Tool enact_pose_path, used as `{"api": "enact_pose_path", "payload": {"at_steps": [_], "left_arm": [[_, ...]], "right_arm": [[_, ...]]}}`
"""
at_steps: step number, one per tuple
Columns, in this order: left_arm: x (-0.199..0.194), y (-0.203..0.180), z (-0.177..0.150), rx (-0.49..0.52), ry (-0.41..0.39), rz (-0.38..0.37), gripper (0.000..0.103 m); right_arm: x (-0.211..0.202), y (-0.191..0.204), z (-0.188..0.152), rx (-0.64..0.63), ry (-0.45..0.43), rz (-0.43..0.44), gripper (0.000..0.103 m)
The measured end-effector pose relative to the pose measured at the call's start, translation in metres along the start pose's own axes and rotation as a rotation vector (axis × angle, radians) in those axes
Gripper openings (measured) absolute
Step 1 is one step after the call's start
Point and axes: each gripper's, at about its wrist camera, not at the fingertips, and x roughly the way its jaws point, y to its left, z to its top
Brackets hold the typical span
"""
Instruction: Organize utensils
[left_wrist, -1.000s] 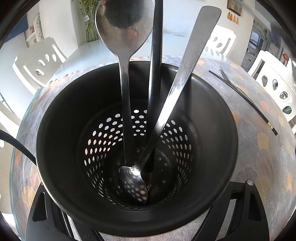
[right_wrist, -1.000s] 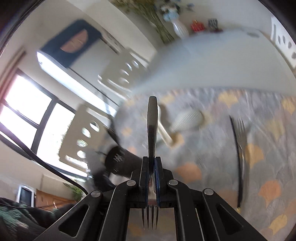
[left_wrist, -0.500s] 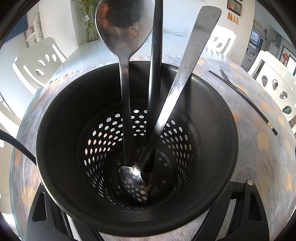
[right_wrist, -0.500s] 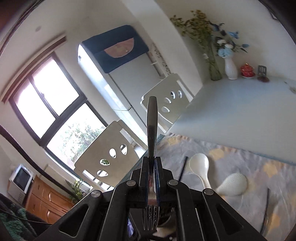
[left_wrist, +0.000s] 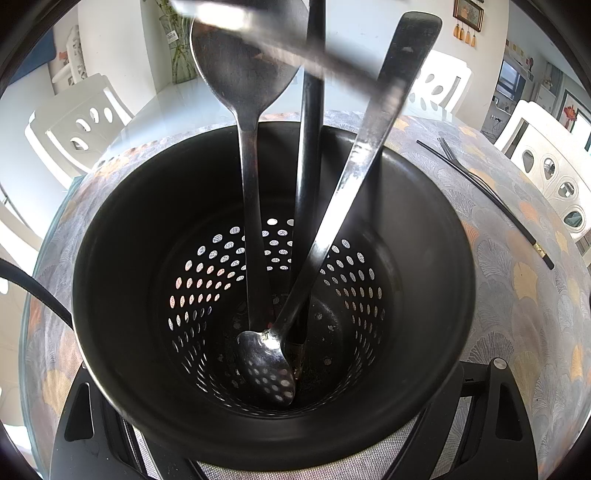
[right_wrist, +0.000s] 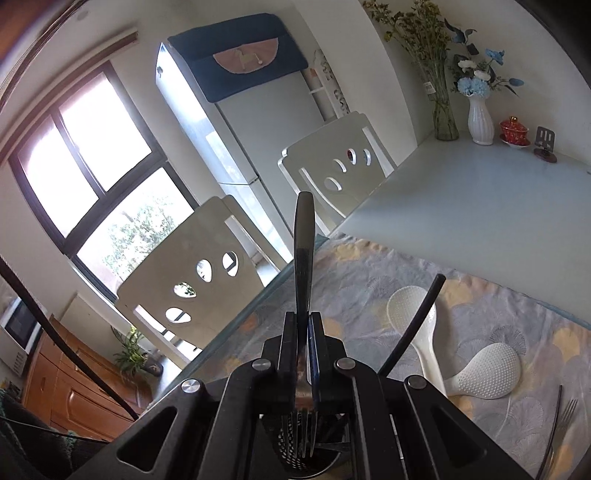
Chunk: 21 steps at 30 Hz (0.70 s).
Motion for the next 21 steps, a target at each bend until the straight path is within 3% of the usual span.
{"api": "enact_pose_path", "payload": {"at_steps": [13,16,21], "left_arm": [[0.0,0.0,0.0,0.0,0.0,0.0,0.089],[0.001,-0.001,0.001,0.0,0.0,-0.001,0.089],[0.001,-0.001,0.001,0.0,0.0,0.0,0.089]], "right_arm": [[-0.001,-0.006,-0.027,0.024,0.107,0.037,0.006],[-0.009,-0.012,-0.034,0.066,0.136,0.053,0.015],[-0.05,-0.017,-0.036,0.121,0.093,0.032,0.018]]}}
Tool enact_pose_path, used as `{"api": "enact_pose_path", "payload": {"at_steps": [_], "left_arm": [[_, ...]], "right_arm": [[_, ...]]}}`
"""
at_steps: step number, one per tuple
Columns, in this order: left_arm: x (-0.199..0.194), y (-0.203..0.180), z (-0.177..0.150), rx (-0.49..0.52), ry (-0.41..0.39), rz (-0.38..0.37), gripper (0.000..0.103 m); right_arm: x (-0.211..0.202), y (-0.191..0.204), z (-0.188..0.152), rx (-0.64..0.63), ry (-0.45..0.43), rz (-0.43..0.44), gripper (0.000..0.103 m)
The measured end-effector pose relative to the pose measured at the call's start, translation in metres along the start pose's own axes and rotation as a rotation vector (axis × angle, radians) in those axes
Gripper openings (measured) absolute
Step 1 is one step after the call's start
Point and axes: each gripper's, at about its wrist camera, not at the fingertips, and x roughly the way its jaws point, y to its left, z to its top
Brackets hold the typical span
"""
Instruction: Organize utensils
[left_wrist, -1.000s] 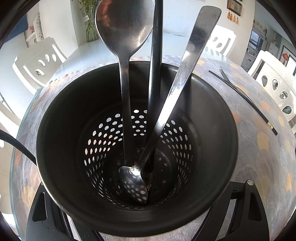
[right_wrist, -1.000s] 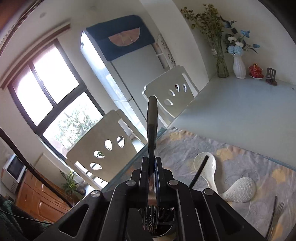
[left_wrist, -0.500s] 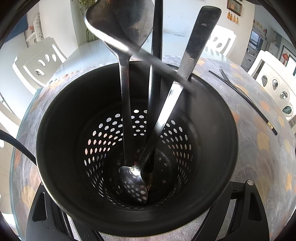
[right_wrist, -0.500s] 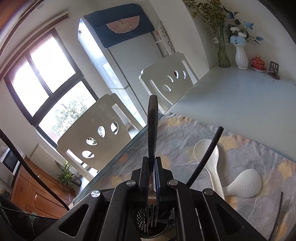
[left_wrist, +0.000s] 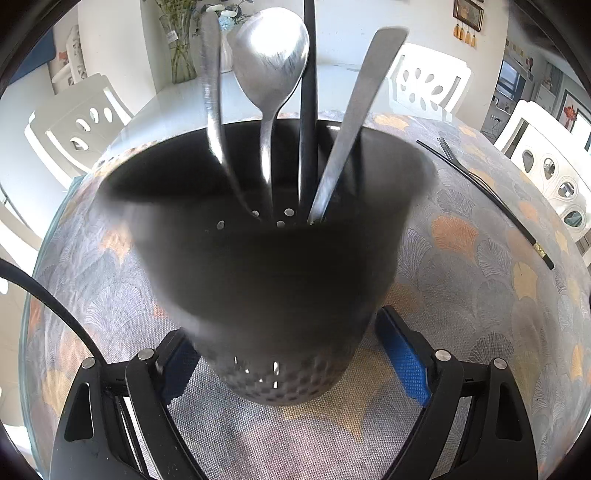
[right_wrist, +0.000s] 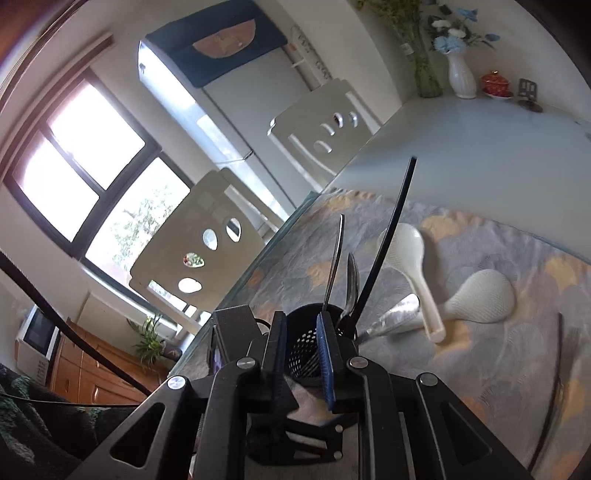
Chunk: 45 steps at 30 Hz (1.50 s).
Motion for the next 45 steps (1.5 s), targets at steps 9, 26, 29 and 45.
{"api": "enact_pose_path", "payload": {"at_steps": [9,26,29,45], "left_arm": [[0.001,-0.001,0.001,-0.001,0.003,0.006,0.09],[-0.036,0.061,0.028,-0.133,0.248,-0.169,0.089],[-0.028,0.079,0.059,-0.182,0.28,-0.225,0.093],[0.06,0.077,0.1,-0.218,0.464,-0.153,0.079]], "right_arm": [[-0.098,-0.011,-0.017,0.064,-0.138,-0.139,0.065],[-0.165,-0.093,-0.071,0.396,-0.227,-0.219,0.069],[-0.147,-0.105,-0.068,0.425,-0.202,-0.187,0.069],[-0.106,-0.136,-0.053,0.464,-0.12,-0.133,0.069]]}}
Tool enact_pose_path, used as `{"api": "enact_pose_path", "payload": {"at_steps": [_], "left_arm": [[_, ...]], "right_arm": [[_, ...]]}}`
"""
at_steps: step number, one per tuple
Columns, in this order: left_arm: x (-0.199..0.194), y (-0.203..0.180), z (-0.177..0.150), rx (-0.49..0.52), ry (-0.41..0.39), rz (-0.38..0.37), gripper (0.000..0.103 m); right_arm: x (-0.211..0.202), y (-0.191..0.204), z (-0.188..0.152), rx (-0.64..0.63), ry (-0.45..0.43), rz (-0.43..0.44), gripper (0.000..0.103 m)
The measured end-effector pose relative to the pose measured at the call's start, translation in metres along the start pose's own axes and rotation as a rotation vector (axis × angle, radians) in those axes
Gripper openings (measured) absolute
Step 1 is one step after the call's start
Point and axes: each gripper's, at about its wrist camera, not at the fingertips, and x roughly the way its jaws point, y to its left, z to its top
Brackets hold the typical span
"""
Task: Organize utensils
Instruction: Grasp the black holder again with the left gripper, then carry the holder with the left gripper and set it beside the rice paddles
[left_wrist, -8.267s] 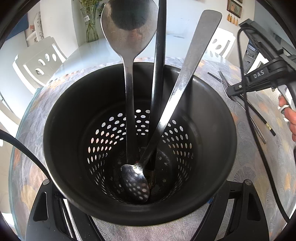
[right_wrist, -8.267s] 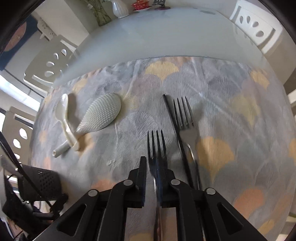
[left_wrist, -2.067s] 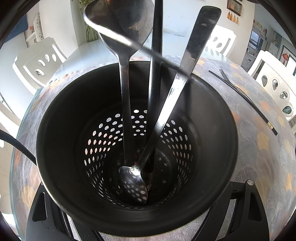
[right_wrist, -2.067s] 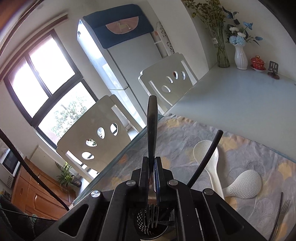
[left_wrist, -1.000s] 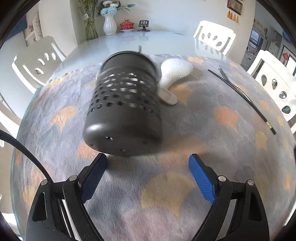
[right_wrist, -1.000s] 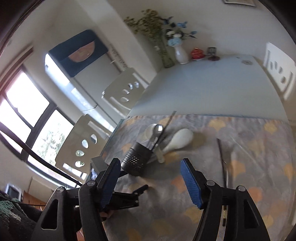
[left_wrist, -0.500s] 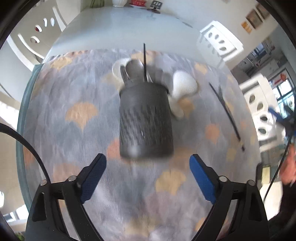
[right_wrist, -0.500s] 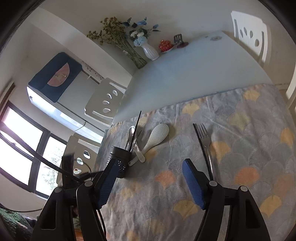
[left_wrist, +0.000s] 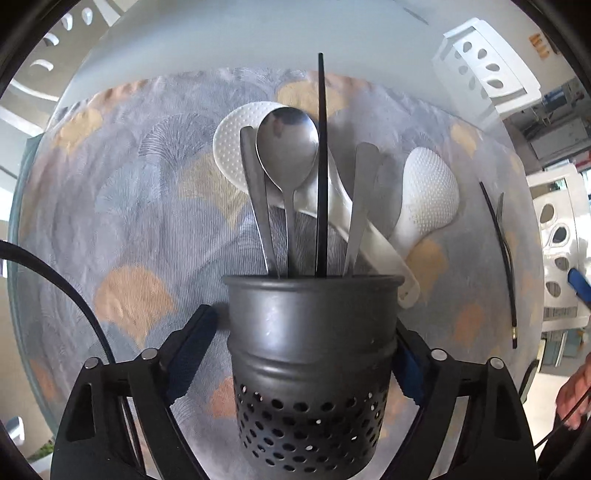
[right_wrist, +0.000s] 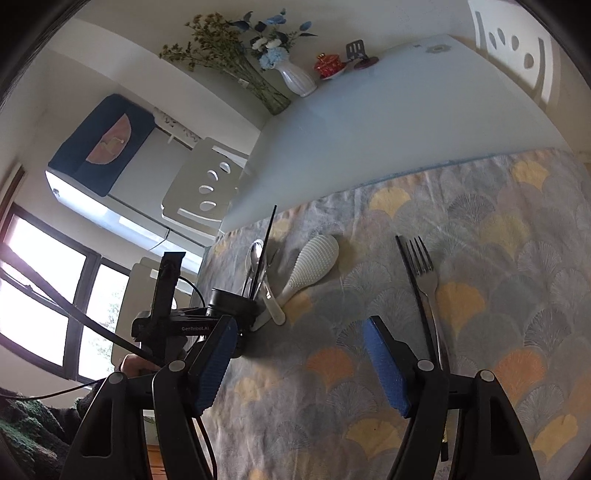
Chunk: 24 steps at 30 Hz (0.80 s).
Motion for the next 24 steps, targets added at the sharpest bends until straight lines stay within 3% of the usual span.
{"api": "enact_pose_path", "payload": {"at_steps": [2,7,9,12,15,20,22,24], "left_arm": [[-0.005,-0.003,0.001,0.0,-0.041,-0.015,0.069],[-0.012,-0.012,-0.024,0.04,-0.232,0.037,0.069],[-0.014,-0.021,-0.044,0.094,-0.34,0.097,0.069],[-0.014,-0.029,-0.063,0.128,-0.431,0.164,0.069],[-0.016,-0.028,-0.07,0.115,-0.477,0.183,0.069],[-0.017,-0.025,-0.063,0.066,-0.484,0.163,0.069],[-0.016,-0.024,-0.062,0.066,-0.486,0.169,0.069],[-0.018,-0.022,-0.061,0.06,-0.473,0.157,0.069]], "right_arm": [[0.005,-0.002,0.0,0.008,0.013,0.008,0.069],[0.034,0.017,0.009,-0.049,0.071,0.043,0.069],[0.047,0.028,0.014,-0.088,0.091,0.049,0.069],[0.065,0.041,0.021,-0.136,0.108,0.061,0.069],[0.086,0.046,0.027,-0.153,0.13,0.086,0.069],[0.133,0.049,0.049,-0.097,0.239,0.21,0.069],[0.139,0.052,0.053,-0.096,0.251,0.212,0.069],[0.137,0.049,0.056,-0.104,0.246,0.153,0.069]]}}
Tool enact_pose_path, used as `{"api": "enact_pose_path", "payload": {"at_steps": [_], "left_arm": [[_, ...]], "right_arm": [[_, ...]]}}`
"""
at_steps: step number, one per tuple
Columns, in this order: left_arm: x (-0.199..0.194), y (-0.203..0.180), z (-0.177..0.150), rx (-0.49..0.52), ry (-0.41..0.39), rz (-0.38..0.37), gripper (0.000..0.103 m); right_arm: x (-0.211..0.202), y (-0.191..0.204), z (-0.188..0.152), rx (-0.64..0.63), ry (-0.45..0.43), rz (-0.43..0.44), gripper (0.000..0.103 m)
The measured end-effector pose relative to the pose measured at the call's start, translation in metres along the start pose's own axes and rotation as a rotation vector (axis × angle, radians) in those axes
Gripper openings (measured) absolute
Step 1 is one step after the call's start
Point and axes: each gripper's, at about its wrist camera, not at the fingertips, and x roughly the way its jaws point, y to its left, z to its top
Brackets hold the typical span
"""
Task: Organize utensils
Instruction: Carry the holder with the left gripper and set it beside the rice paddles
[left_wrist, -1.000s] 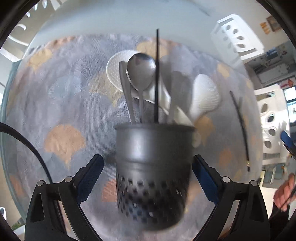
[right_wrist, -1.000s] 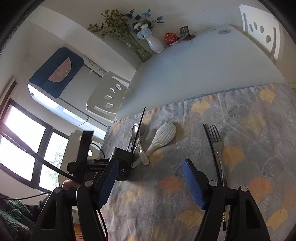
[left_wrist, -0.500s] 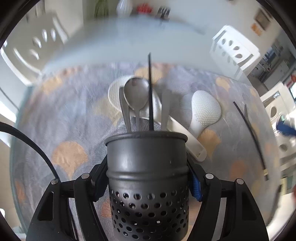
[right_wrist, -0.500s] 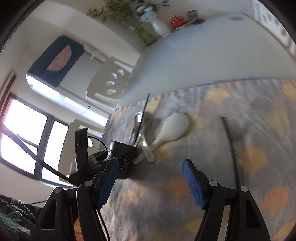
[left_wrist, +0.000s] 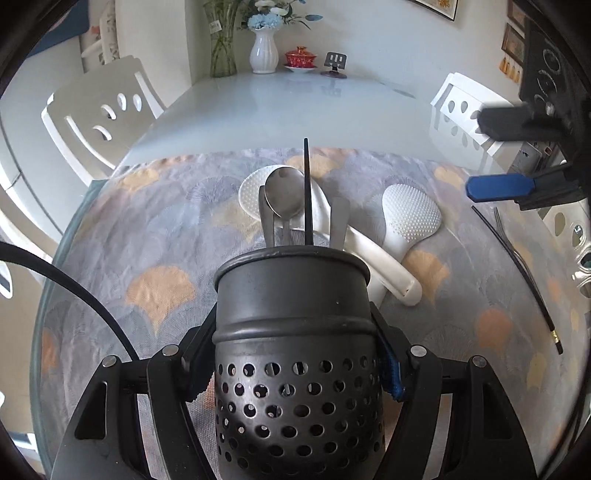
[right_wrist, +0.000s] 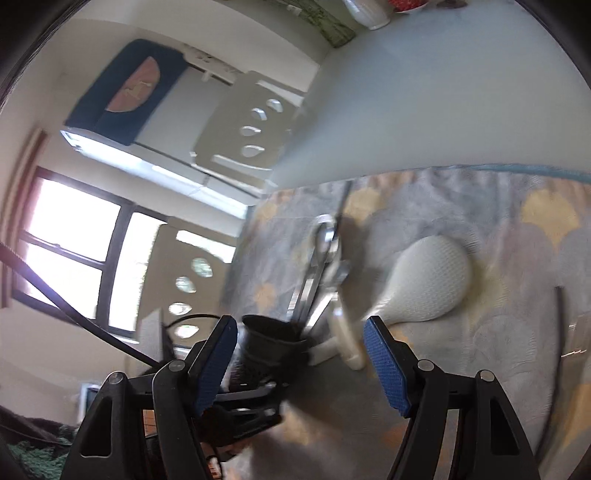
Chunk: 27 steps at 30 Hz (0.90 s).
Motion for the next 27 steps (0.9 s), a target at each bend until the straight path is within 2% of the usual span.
{"api": "enact_pose_path", "payload": {"at_steps": [3,6,11,15,20,23,27], "left_arm": [[0.002,0.002,0.0,-0.007,0.024,-0.035,0.069],[0.004,0.011,0.003,-0.041,0.063,-0.08,0.07],[0.0,0.017,0.0,-0.09,0.079,-0.079,0.07],[-0.017,0.012,-0.018,-0.09,0.091,-0.012,0.07],[-0.033,0.012,-0.041,-0.116,0.11,-0.007,0.07],[-0.035,0.013,-0.043,-0.121,0.108,0.003,0.07],[-0.033,0.02,-0.042,-0.148,0.119,-0.023,0.071]], "right_arm": [[-0.022,-0.012,-0.008,0.021,-0.037,-0.073,0.069],[-0.048,-0.032,-0.024,0.091,-0.07,-0.102,0.069],[-0.082,-0.045,-0.051,0.177,-0.125,-0.121,0.069],[-0.1,-0.033,-0.073,0.193,-0.167,-0.134,0.069],[-0.104,-0.008,-0.086,0.142,-0.18,-0.173,0.069],[-0.102,0.003,-0.094,0.12,-0.172,-0.176,0.069],[-0.107,0.016,-0.107,0.11,-0.192,-0.17,0.069]]}}
